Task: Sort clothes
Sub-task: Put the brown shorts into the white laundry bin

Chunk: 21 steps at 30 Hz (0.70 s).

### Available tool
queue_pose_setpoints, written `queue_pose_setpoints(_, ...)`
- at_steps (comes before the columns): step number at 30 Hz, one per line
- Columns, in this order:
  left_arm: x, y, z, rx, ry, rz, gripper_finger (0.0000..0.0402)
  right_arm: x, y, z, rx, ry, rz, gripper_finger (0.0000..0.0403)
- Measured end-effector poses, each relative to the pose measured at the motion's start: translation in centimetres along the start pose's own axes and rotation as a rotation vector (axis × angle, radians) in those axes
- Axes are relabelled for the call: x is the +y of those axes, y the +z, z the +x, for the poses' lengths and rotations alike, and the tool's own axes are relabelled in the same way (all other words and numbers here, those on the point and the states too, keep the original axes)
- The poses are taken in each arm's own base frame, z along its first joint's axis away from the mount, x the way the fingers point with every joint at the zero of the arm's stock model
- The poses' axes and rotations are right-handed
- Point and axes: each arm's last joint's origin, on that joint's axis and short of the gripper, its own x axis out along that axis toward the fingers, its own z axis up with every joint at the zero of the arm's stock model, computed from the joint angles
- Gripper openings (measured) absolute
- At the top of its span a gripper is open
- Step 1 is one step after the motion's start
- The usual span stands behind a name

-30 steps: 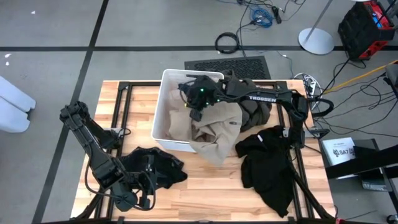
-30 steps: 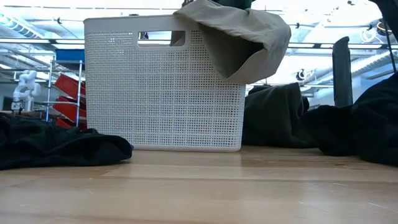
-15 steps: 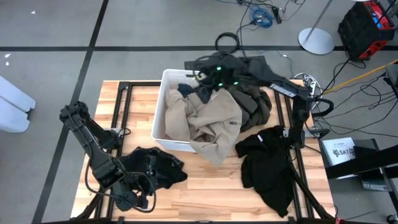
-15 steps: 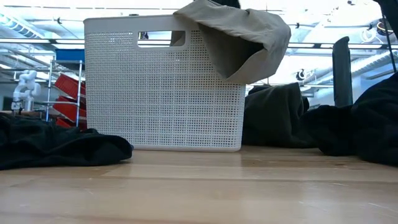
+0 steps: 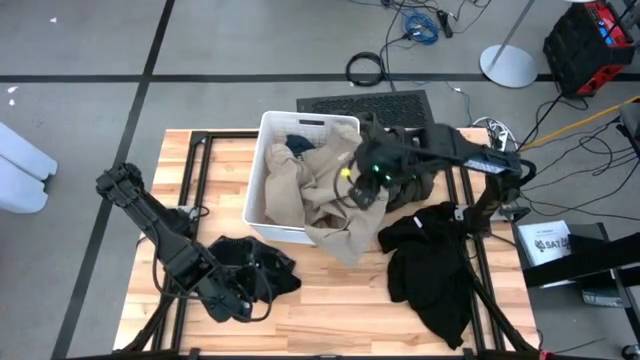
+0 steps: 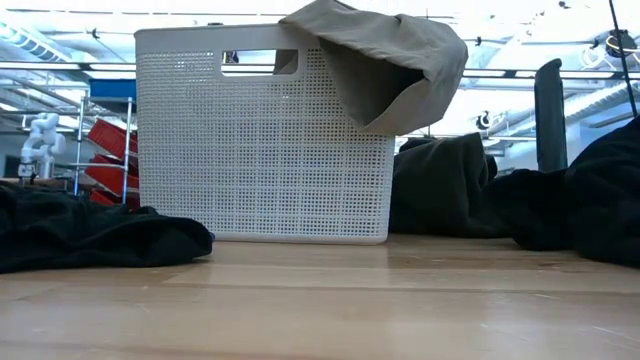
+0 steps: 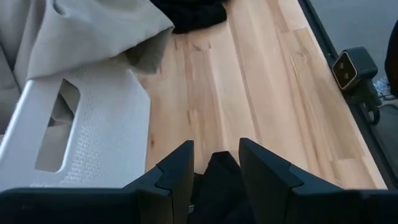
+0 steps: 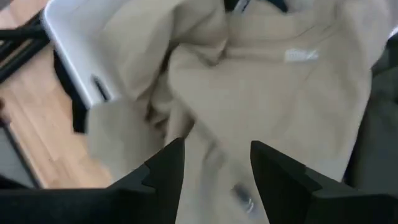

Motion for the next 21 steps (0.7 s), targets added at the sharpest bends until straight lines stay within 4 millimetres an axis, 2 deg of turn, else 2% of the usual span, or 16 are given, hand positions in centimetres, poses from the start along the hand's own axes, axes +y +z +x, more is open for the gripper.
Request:
queue_pose_setpoints(5, -0.1, 0.0, 0.1, 0.014, -0.026, -0.04, 0.0136, 1.8, -3.2, 0.5, 0.013, -0.062, -0.047, 0.0169)
queue_pose_setpoints(8, -0.3, -0.1, 0.1, 0.02, -0.037, -0.057, 0.0136, 3.0, -6.1, 1.2, 0.076, -0.067, -0.169, 0.0169)
queue_pose_setpoints(14, -1.3, -0.4, 0.5, 0.027, -0.049, -0.051, 0.0136, 5.5, -12.4, 4.4, 0.176, -0.139, -0.397, 0.0168)
queue_pose_setpoints(18, -1.7, -0.2, 1.0, 0.014, -0.054, -0.042, 0.0136, 6.4, -16.1, 6.2, 0.096, -0.23, -0.574, 0.0157)
queue_pose_setpoints(21, -1.5, 0.1, 1.2, -0.003, -0.054, -0.044, 0.0136, 6.9, -18.4, 6.5, 0.009, -0.281, -0.707, 0.0141)
